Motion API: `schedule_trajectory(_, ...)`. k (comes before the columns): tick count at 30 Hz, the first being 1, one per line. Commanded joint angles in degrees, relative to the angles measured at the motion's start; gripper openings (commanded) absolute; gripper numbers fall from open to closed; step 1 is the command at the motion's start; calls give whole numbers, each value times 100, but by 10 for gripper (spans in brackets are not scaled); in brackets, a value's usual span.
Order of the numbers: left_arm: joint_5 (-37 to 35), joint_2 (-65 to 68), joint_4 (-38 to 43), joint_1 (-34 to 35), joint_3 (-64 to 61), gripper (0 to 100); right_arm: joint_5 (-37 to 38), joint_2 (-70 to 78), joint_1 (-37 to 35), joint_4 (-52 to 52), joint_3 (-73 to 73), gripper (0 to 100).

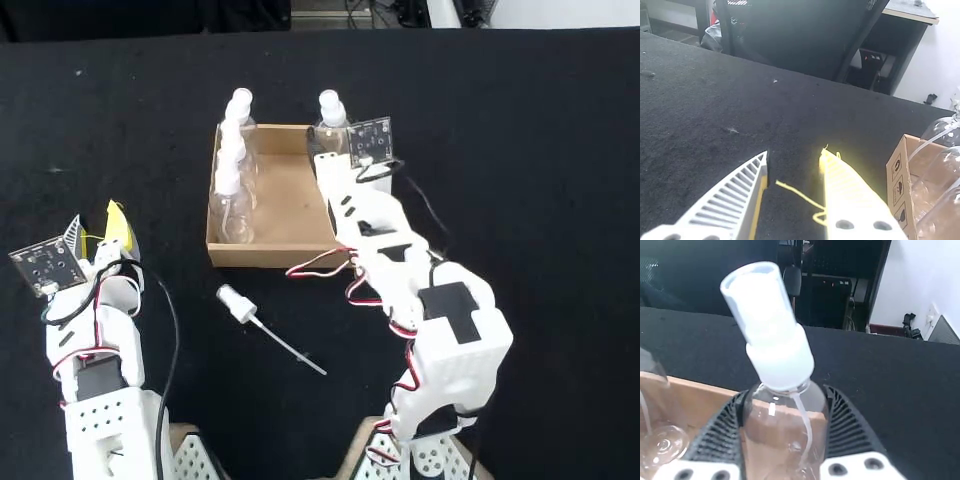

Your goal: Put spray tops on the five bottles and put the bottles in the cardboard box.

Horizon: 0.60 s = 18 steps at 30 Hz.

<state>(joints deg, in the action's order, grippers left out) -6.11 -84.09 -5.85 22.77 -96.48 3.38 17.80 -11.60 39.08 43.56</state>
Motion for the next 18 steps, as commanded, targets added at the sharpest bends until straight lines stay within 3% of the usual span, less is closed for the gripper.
schedule_trajectory(1, 53, -53, 123, -57, -136, 130, 53, -22, -79, 141, 40, 10)
schedule_trajectory(18, 53, -53, 123, -57, -136, 130, 62, -31, -79, 484, 347, 12)
